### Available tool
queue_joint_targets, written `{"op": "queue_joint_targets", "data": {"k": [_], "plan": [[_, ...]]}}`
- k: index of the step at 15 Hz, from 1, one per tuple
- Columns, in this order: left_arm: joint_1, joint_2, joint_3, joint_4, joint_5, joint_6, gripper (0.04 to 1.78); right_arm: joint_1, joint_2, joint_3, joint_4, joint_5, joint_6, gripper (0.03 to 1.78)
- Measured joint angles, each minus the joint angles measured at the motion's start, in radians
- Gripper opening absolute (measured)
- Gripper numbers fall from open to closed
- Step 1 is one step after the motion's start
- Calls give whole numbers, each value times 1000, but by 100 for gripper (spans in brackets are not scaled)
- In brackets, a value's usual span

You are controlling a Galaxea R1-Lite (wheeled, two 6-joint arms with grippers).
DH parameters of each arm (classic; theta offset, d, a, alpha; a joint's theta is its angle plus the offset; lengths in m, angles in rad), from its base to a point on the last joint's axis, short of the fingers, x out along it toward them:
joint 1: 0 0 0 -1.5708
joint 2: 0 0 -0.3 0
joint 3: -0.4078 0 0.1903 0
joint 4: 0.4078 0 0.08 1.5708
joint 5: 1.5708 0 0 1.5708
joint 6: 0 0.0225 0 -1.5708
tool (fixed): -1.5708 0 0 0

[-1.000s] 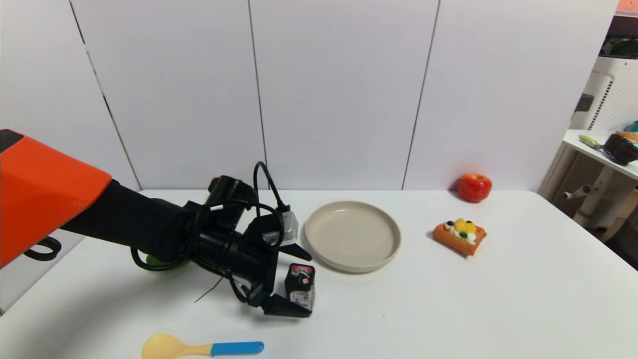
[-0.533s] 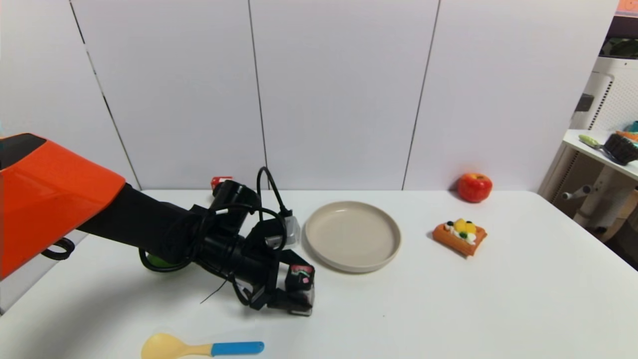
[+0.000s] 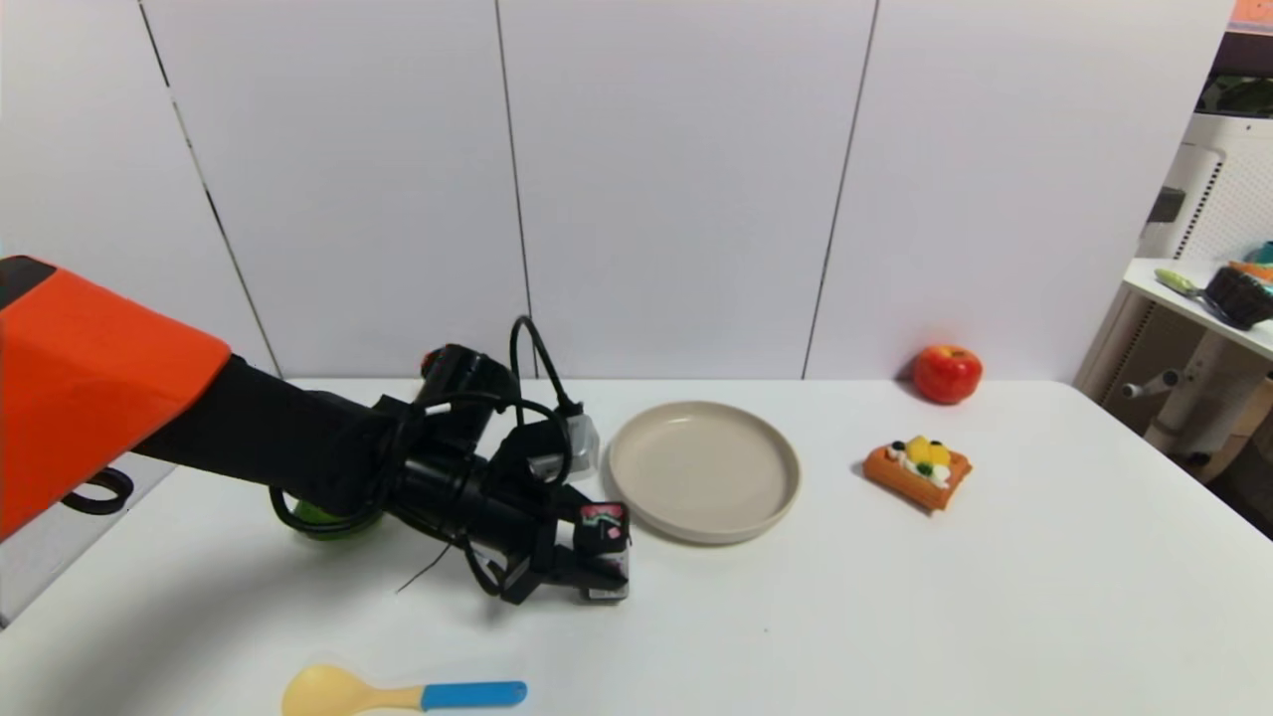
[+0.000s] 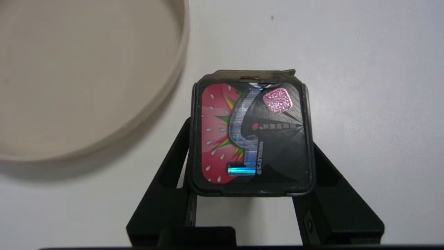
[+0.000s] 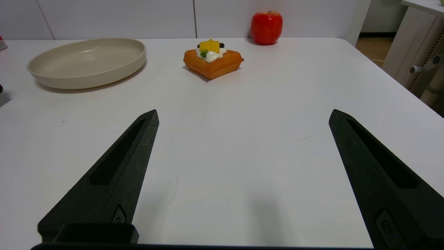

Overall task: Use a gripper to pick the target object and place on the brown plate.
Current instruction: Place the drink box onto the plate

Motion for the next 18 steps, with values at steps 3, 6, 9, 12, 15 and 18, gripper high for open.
{"op": "queue_joint_targets", "data": {"k": [3,6,9,12,15,18], "plan": [[-7,-20,-128,0,1,-65,77,0,0,0,0,0,0,169],[-29,15,-321,0,9,-122,77,1,0,0,0,0,0,169],[-63,120,-485,-1,15,-150,77,0,0,0,0,0,0,169],[-84,235,-587,-1,16,-155,77,0,0,0,0,1,1,169],[-90,331,-670,-2,16,-156,77,0,0,0,0,1,0,169],[-90,389,-697,-2,17,-156,77,1,0,0,0,0,0,169]]}}
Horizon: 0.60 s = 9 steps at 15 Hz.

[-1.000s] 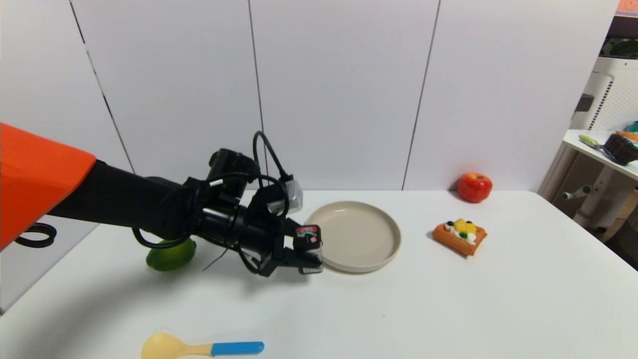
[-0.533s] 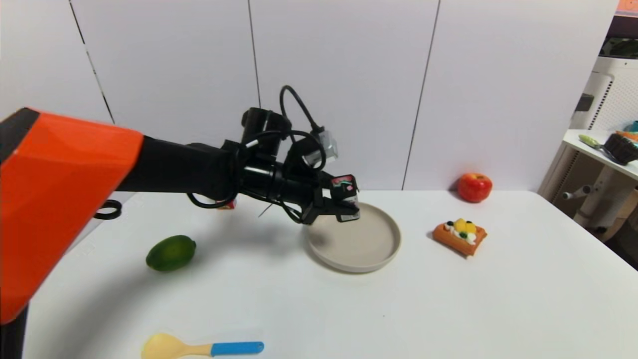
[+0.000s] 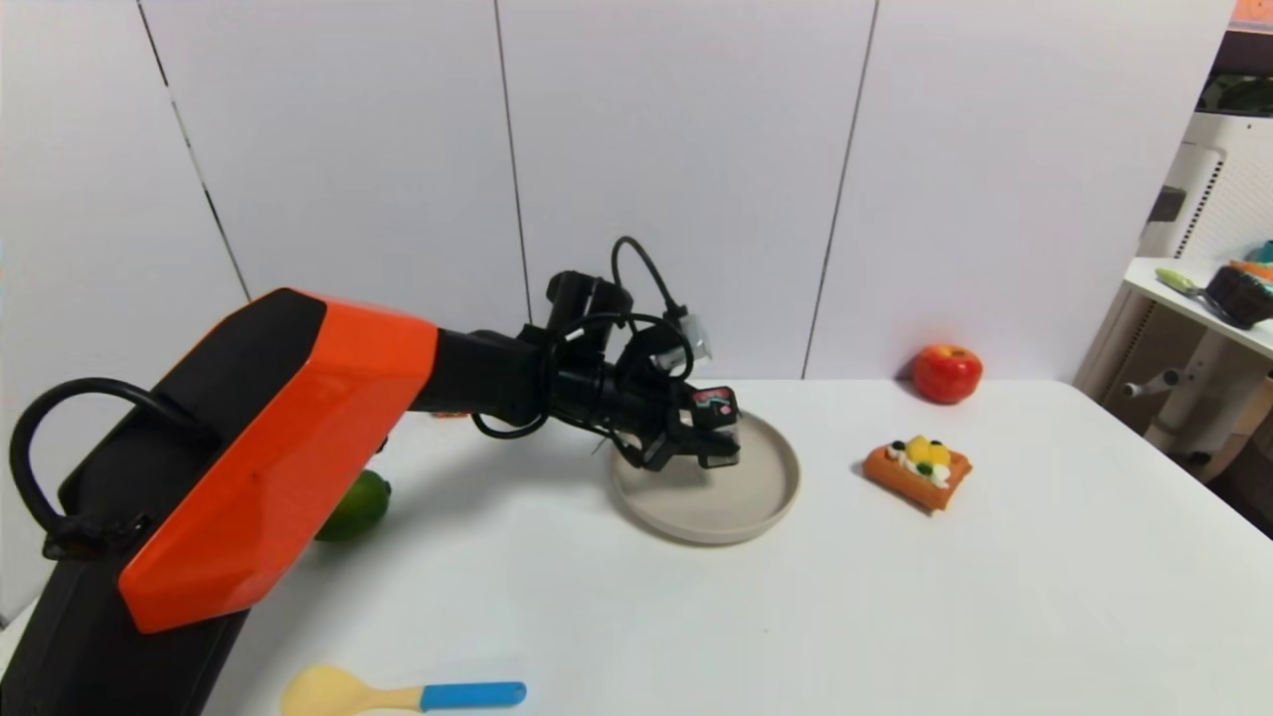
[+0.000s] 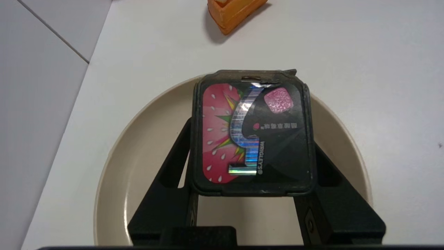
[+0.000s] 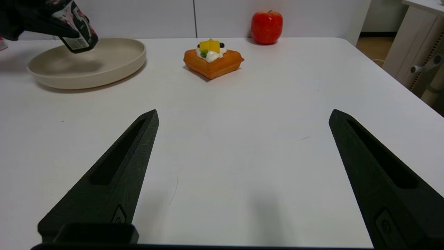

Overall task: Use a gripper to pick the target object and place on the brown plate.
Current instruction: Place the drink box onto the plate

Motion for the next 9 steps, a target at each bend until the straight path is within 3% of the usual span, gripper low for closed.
{"op": "queue_joint_targets", "data": {"k": [2,5,9], "plan": [[0,24,-3,1,0,0,78,0,0,0,0,0,0,169],[2,43,-3,4,0,-3,108,0,0,0,0,0,0,169],[2,38,-1,15,0,-5,133,0,0,0,0,0,0,169]]}}
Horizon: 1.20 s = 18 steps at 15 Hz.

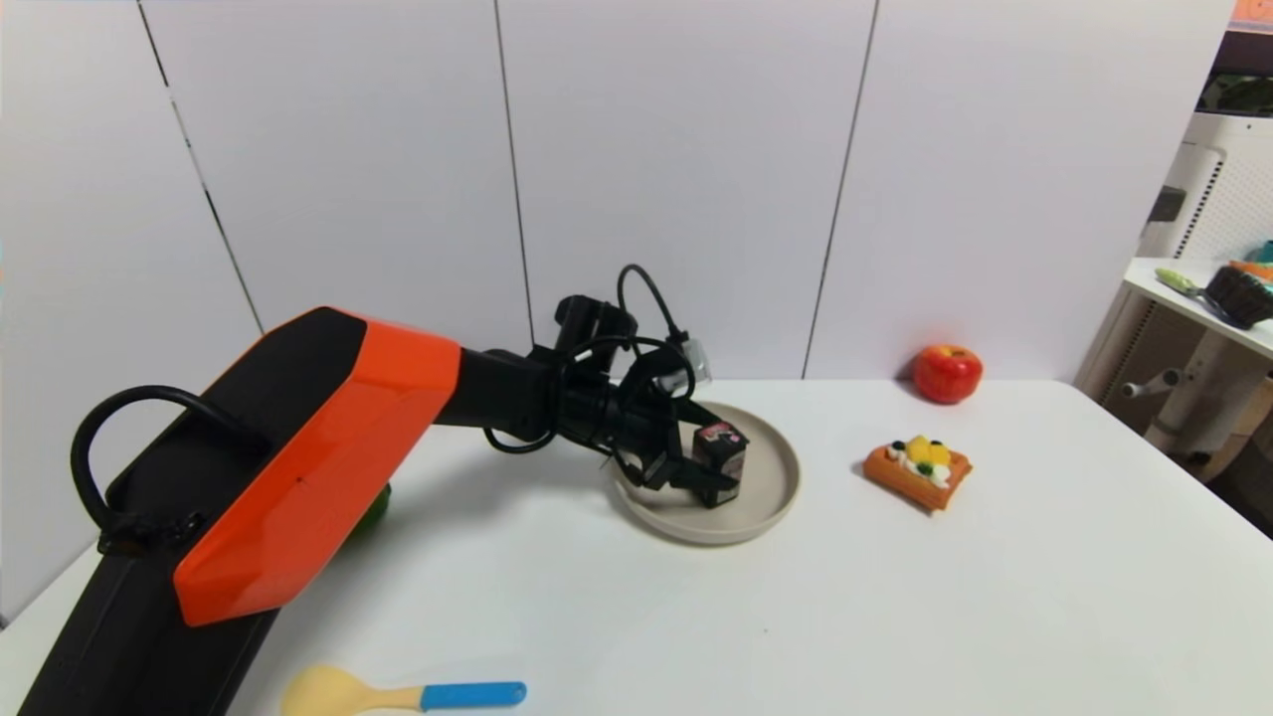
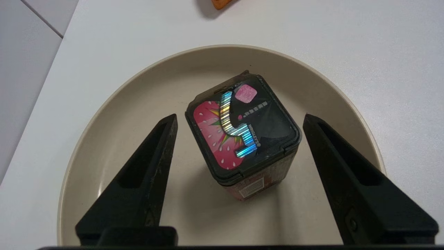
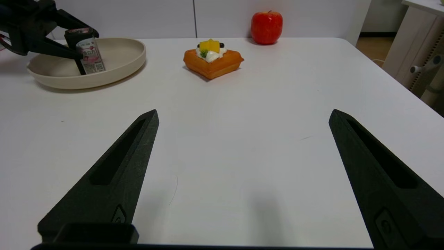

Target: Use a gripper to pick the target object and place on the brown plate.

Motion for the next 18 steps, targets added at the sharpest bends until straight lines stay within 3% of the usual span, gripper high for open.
{"op": "queue_joint_targets", "data": {"k": [4,9,14,18], "plan": [[1,-104,27,116,19,3,148,0,0,0,0,0,0,169],[33,-447,247,258,227,-32,159,0,0,0,0,0,0,169],[89,-951,763,140,443,-211,164,0,0,0,0,0,0,169],[263,-1371,1276,-121,530,-323,167,0,0,0,0,0,0,169]]}}
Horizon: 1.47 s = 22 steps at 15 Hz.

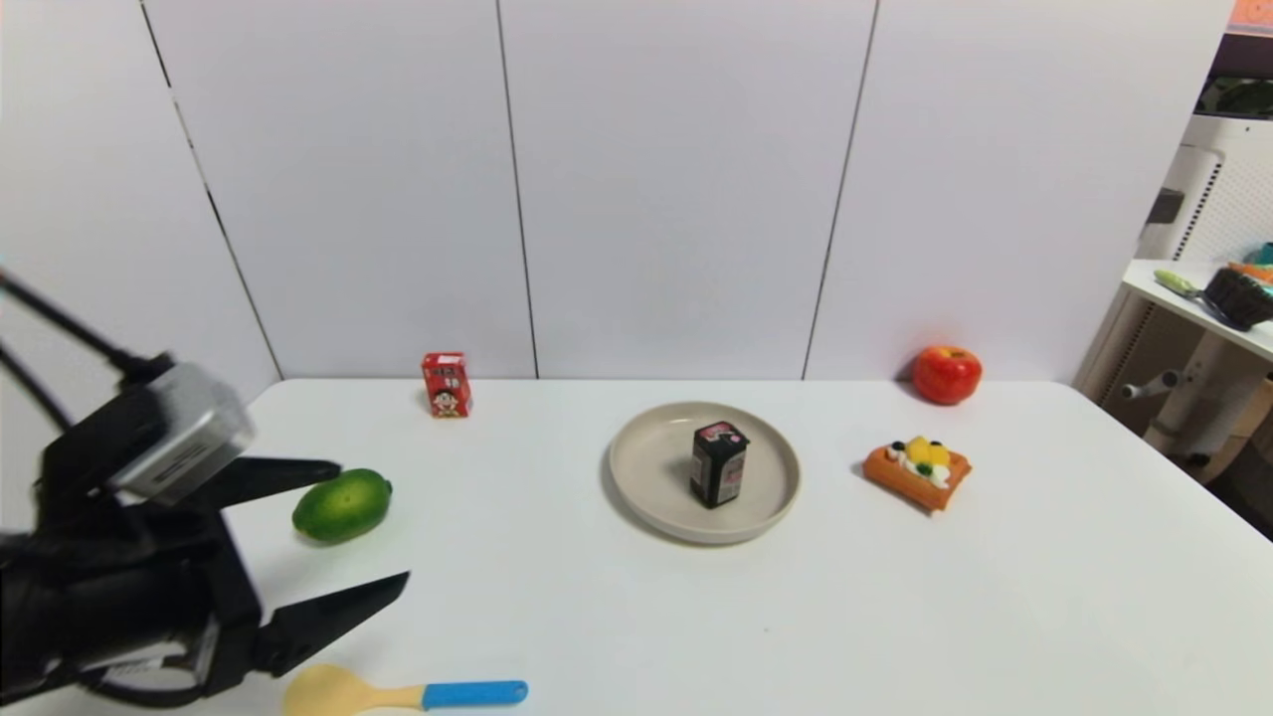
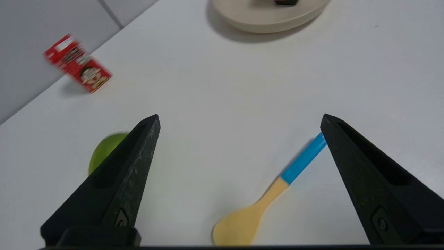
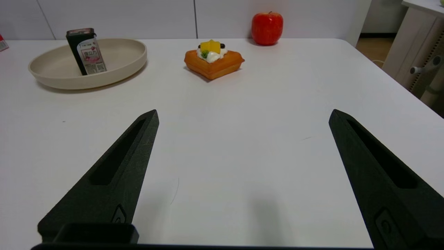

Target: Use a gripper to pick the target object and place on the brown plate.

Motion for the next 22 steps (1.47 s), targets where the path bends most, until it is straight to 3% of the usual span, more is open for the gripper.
{"op": "queue_joint_targets", "data": {"k": [3,7,10,13,22], "plan": [[141,-258,254,-137,26,-84,167,0,0,0,0,0,0,169],[209,-564,437,-134,173,-133,169,0,0,0,0,0,0,169],[234,-744,480,30,293,-148,169,0,0,0,0,0,0,169],[257,-903,488,153,266,-154,169,0,0,0,0,0,0,169],[266,-1042,490,169,315,-346,169,0,0,0,0,0,0,169]]}}
